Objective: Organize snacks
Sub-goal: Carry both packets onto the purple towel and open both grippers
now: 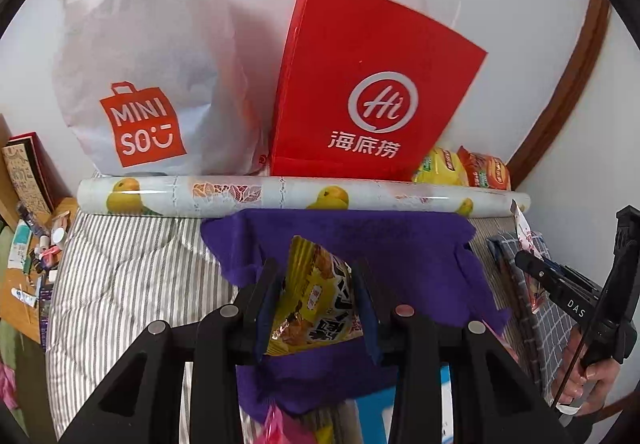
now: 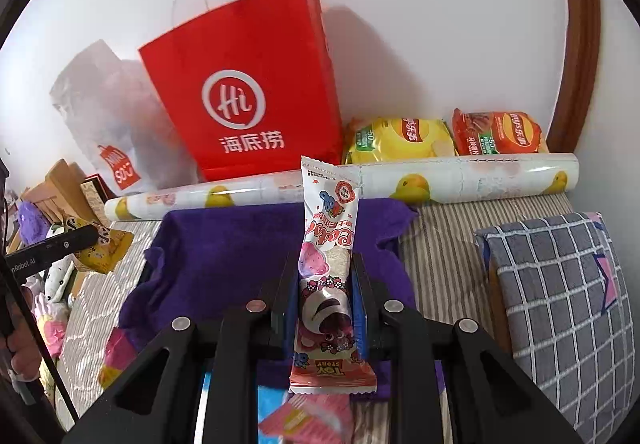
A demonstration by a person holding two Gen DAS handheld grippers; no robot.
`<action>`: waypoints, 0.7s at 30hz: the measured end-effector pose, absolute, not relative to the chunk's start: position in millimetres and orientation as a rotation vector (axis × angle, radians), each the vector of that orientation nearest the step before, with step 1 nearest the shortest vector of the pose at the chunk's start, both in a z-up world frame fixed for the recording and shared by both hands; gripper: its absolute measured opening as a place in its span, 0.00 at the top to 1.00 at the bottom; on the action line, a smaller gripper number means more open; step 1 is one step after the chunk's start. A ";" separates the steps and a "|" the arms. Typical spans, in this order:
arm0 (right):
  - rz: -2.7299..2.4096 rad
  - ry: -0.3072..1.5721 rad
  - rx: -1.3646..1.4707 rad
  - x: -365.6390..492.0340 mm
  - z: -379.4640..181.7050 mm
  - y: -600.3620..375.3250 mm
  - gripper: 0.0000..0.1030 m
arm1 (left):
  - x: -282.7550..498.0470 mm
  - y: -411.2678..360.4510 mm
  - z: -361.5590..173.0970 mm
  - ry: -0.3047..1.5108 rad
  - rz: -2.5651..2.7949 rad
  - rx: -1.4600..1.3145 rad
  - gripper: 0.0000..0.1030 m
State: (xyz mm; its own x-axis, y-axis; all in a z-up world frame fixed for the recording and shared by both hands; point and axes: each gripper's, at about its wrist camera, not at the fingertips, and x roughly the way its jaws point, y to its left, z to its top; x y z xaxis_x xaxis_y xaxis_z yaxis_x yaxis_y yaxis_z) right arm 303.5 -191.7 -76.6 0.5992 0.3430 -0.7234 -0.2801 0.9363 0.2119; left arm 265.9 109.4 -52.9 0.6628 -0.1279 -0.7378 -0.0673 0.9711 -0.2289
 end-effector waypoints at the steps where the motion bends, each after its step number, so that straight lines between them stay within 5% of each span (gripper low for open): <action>1: 0.364 0.864 0.079 309.5 -80.5 -191.3 0.78 | 271.8 109.4 -55.4 0.853 -0.035 -0.244 0.66; 21: 0.475 1.078 0.073 386.2 -154.0 -169.1 0.78 | 357.8 101.9 -123.4 0.998 -0.085 -0.253 0.66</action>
State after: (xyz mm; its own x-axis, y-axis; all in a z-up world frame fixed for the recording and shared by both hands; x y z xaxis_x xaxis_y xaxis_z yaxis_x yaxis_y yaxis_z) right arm 386.2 -169.1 -154.0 0.3832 0.4068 -0.8293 -0.3369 0.8975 0.2846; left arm 357.8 102.0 -123.4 0.5411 -0.1864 -0.8200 -0.0446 0.9674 -0.2493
